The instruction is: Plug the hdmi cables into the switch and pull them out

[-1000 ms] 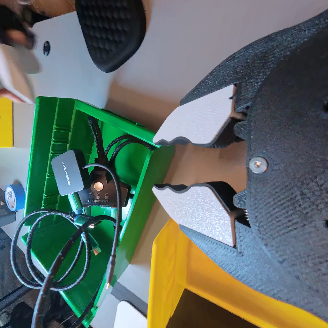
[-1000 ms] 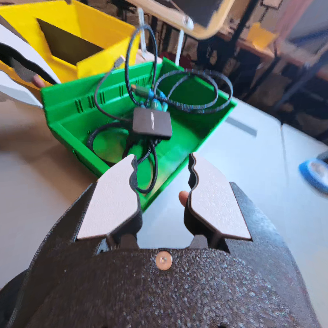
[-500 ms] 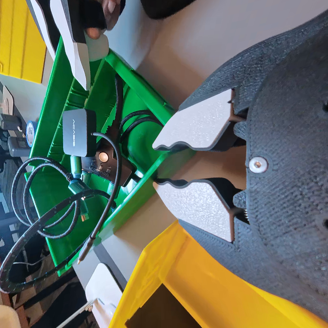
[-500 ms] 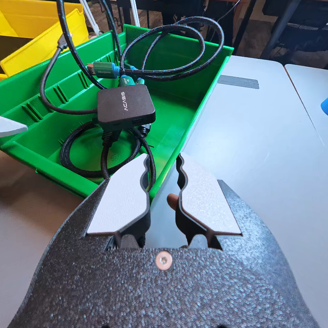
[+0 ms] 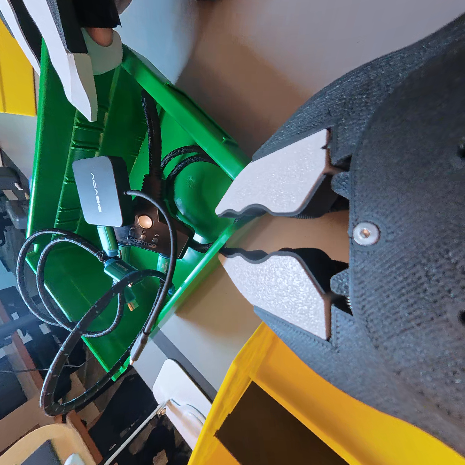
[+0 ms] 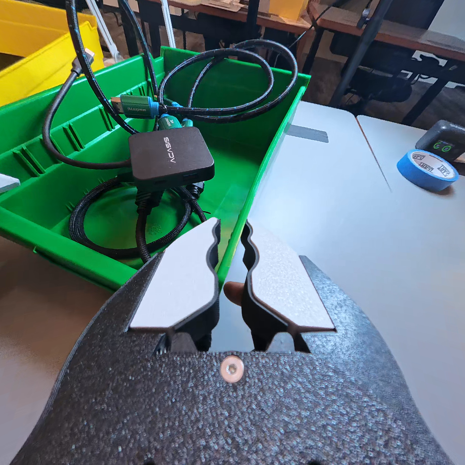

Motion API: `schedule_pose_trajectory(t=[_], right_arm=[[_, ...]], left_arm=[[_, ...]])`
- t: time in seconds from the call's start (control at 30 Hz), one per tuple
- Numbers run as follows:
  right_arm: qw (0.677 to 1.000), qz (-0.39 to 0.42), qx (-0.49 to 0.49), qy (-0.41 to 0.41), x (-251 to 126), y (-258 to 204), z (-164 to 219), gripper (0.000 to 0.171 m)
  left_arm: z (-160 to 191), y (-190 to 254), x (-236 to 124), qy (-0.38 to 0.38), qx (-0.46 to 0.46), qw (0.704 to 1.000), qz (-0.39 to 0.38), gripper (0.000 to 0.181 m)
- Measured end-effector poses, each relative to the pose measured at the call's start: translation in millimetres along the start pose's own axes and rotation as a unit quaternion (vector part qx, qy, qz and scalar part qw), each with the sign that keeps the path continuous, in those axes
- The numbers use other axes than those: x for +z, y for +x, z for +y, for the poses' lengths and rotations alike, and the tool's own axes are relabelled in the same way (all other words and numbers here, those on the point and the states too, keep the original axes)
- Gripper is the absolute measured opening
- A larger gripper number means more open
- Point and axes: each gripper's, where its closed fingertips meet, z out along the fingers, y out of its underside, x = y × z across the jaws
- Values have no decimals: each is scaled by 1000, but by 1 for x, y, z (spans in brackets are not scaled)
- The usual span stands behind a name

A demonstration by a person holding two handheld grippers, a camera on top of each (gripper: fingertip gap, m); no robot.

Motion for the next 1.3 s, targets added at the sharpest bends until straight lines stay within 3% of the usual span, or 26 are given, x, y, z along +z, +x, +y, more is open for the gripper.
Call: schedule_pose_trajectory(t=[0.13,0.3,0.43,0.6,0.77,0.93,1.17,1.3], right_arm=[[999,9,1,32,-15,4,-18,15],[997,4,-13,79,-36,-3,-67,15],[992,-30,-25,119,-41,-36,-118,15],[981,-97,-48,163,-36,-117,-184,16],[966,-179,-69,174,-23,-221,-222,15],[953,-269,-72,120,-4,-325,-203,15],[936,-336,-87,60,11,-420,-156,14],[930,-353,-92,48,16,-448,-146,14]], left_arm=[[-21,0,-11,24,22,999,-8,23],[-57,-11,-43,56,54,996,-33,24],[-81,-40,-91,75,69,992,-74,24],[-82,-92,-176,89,71,982,-153,24],[-49,-137,-266,62,42,968,-239,23],[15,-156,-337,-26,-10,957,-290,24],[114,-158,-384,-138,-49,944,-296,24],[132,-158,-401,-127,-73,941,-304,24]])
